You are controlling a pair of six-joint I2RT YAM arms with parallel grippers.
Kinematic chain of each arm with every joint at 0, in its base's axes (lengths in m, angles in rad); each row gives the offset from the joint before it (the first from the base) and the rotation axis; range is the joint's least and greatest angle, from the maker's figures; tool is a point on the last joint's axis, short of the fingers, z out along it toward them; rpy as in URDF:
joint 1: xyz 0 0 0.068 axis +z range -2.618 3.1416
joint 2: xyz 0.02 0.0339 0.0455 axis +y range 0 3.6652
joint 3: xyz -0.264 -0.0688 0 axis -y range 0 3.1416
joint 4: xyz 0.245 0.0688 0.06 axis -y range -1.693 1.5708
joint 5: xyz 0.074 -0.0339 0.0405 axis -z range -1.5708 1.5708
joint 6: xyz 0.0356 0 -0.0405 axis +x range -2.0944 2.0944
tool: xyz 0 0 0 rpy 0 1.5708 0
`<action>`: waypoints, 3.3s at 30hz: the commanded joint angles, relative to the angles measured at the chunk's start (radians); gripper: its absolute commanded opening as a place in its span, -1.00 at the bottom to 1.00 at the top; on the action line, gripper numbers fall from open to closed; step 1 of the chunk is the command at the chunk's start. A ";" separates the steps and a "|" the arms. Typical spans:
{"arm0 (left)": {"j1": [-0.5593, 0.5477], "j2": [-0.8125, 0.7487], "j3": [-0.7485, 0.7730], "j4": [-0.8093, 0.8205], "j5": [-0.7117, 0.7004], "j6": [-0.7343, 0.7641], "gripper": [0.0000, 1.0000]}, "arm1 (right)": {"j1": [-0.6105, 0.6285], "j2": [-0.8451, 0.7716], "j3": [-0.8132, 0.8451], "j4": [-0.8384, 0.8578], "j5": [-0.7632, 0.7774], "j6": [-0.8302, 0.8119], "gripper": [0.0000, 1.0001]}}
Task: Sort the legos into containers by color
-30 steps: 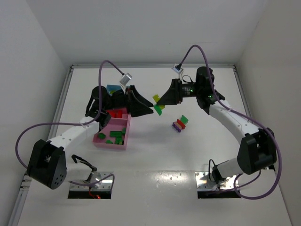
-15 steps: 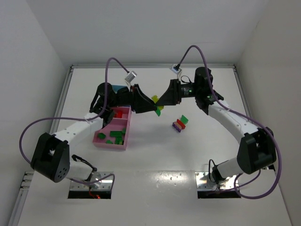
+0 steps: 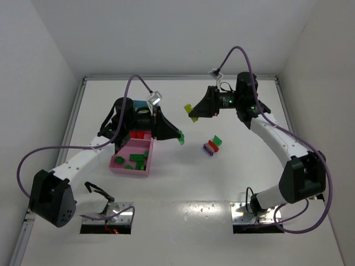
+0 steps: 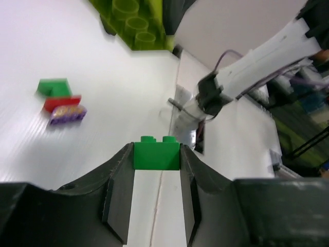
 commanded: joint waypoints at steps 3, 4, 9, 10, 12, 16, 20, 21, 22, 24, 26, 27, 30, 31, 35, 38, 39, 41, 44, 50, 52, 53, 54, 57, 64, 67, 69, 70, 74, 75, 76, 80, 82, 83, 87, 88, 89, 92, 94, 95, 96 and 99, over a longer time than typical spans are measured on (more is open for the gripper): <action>0.051 -0.055 0.247 -0.850 -0.208 0.741 -0.68 | -0.016 -0.046 0.076 -0.301 0.038 -0.355 -0.82; 0.051 -0.067 0.248 -0.934 -0.267 0.830 -0.68 | -0.016 -0.046 0.063 -0.302 0.055 -0.356 -0.82; 0.117 -0.136 0.253 -1.199 -0.556 1.206 -0.66 | -0.006 -0.071 0.052 -0.395 0.095 -0.477 -0.82; 0.135 -0.159 0.224 -1.216 -0.581 1.237 -0.66 | -0.006 -0.071 0.052 -0.404 0.095 -0.486 -0.82; 0.157 -0.168 0.190 -1.260 -0.630 1.310 -0.66 | -0.006 -0.051 0.064 -0.430 0.104 -0.512 -0.82; 0.209 -0.188 0.102 -1.276 -0.657 1.378 -0.61 | -0.006 -0.032 0.087 -0.452 0.104 -0.534 -0.82; 0.237 -0.176 0.043 -1.263 -0.657 1.387 -0.53 | -0.006 -0.008 0.109 -0.452 0.104 -0.534 -0.79; 0.250 -0.167 0.042 -1.251 -0.648 1.387 -0.50 | -0.006 -0.008 0.109 -0.452 0.104 -0.534 -0.79; 0.260 -0.156 0.033 -1.251 -0.648 1.397 -0.44 | -0.006 0.003 0.109 -0.452 0.104 -0.534 -0.79; 0.272 -0.125 0.023 -1.236 -0.637 1.397 -0.22 | -0.006 0.012 0.118 -0.461 0.114 -0.543 -0.79; 0.286 -0.098 0.022 -1.208 -0.623 1.388 0.15 | -0.006 0.012 0.118 -0.461 0.114 -0.543 -0.79; 0.300 -0.098 0.022 -1.199 -0.609 1.378 0.22 | -0.006 0.023 0.118 -0.461 0.114 -0.543 -0.79; 0.321 -0.075 0.022 -1.173 -0.573 1.368 0.31 | 0.004 0.044 0.138 -0.461 0.124 -0.552 -0.79; 0.335 -0.075 0.022 -1.173 -0.572 1.368 0.31 | 0.004 0.044 0.138 -0.461 0.124 -0.552 -0.79; 0.434 -0.107 0.094 -1.173 -0.357 1.343 0.35 | 0.027 0.096 0.202 -0.472 0.181 -0.574 -0.79; 0.522 -0.162 0.145 -1.059 -0.155 1.160 0.40 | 0.085 0.167 0.268 -0.434 0.269 -0.564 -0.79; 0.536 -0.171 0.154 -1.011 -0.117 1.084 0.40 | 0.121 0.191 0.294 -0.434 0.297 -0.564 -0.79; 0.566 -0.190 0.154 -0.835 -0.057 0.809 0.43 | 0.160 0.278 0.387 -0.444 0.400 -0.589 -0.79; 0.588 -0.219 0.130 -0.653 -0.034 0.532 0.45 | 0.255 0.406 0.553 -0.457 0.563 -0.627 -0.79; 0.613 -0.237 0.183 -0.572 -0.002 0.394 0.45 | 0.355 0.670 0.850 -0.466 0.868 -0.675 -0.79; 0.640 -0.237 0.196 -0.544 0.021 0.351 0.45 | 0.355 0.777 0.958 -0.466 0.905 -0.684 -0.79; 0.640 -0.237 0.196 -0.530 0.021 0.337 0.47 | 0.364 0.811 0.996 -0.466 0.932 -0.684 -0.79; 0.652 -0.248 0.196 -0.521 0.021 0.326 0.47 | 0.364 0.846 1.038 -0.478 0.933 -0.695 -0.79; 0.691 -0.268 0.171 -0.454 0.021 0.269 0.47 | 0.364 0.963 1.176 -0.507 0.968 -0.695 -0.79; 0.792 -0.288 0.107 -0.274 0.069 0.108 0.50 | 0.373 1.044 1.215 -0.484 1.016 -0.747 -0.71; 0.801 -0.288 0.098 -0.274 0.090 0.099 0.50 | 0.383 1.066 1.215 -0.484 1.006 -0.747 -0.60; 0.813 -0.288 0.098 -0.274 0.099 0.099 0.50 | 0.383 1.075 1.215 -0.475 1.018 -0.747 -0.48; 0.814 -0.288 0.098 -0.274 0.100 0.099 0.50 | 0.392 1.075 1.215 -0.475 1.019 -0.758 -0.42; 0.823 -0.288 0.088 -0.274 0.100 0.099 0.52 | 0.392 1.097 1.224 -0.446 1.019 -0.767 -0.31; 0.823 -0.288 0.088 -0.265 0.100 0.099 0.52 | 0.401 1.097 1.233 -0.446 1.019 -0.767 -0.27; 0.823 -0.288 0.088 -0.265 0.100 0.099 0.52 | 0.401 1.106 1.233 -0.437 1.028 -0.767 -0.24; 0.823 -0.288 0.088 -0.256 0.100 0.099 0.52 | 0.410 1.115 1.242 -0.427 1.075 -0.767 0.06; 0.823 -0.288 0.088 -0.256 0.100 0.099 0.52 | 0.410 1.115 1.242 -0.418 1.115 -0.767 0.28; 0.823 -0.288 0.088 -0.256 0.100 0.099 0.52 | 0.421 1.115 1.242 -0.418 1.126 -0.776 0.32; 0.823 -0.279 0.066 -0.201 0.109 0.053 0.52 | 0.421 1.080 1.242 -0.409 1.146 -0.776 0.57; 0.823 -0.279 0.065 -0.184 0.109 0.038 0.52 | 0.421 1.080 1.242 -0.409 1.146 -0.776 0.61; 0.823 -0.279 0.055 -0.168 0.118 0.024 0.52 | 0.421 1.049 1.242 -0.409 1.146 -0.776 0.61; 0.823 -0.279 0.024 -0.095 0.127 -0.040 0.52 | 0.403 0.973 1.210 -0.433 1.117 -0.767 0.61; 0.823 -0.279 -0.007 0.029 0.136 -0.134 0.52 | 0.375 0.861 1.143 -0.447 1.086 -0.767 0.61; 0.823 -0.289 -0.031 0.066 0.136 -0.163 0.52 | 0.349 0.818 1.114 -0.469 1.068 -0.767 0.61; 0.805 -0.289 -0.031 0.088 0.136 -0.180 0.52 | 0.332 0.772 1.053 -0.482 1.046 -0.767 0.61; 0.754 -0.265 -0.021 0.051 0.136 -0.148 0.52 | 0.268 0.588 0.930 -0.579 0.993 -0.797 0.61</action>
